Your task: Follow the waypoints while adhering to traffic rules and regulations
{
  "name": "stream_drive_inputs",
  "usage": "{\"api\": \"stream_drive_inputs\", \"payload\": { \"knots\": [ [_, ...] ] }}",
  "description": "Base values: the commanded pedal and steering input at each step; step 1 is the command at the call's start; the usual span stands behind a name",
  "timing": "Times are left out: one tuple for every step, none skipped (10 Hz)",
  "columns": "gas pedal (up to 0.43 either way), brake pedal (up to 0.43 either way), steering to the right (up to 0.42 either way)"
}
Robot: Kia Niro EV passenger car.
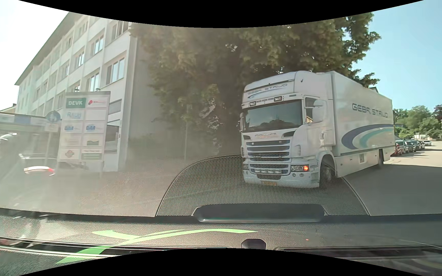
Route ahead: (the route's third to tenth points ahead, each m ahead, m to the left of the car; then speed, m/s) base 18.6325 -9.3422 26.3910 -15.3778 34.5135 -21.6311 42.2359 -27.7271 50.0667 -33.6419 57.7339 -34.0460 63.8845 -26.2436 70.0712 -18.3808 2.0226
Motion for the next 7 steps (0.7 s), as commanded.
{"api": "stream_drive_inputs", "payload": {
  "knots": [
    [0.177, 0.000, 0.731],
    [0.177, 0.000, 0.721],
    [0.177, 0.000, 0.705],
    [0.169, 0.000, 0.672],
    [0.157, 0.000, 0.643],
    [0.130, 0.000, 0.597],
    [0.118, 0.000, 0.557]
  ]
}}
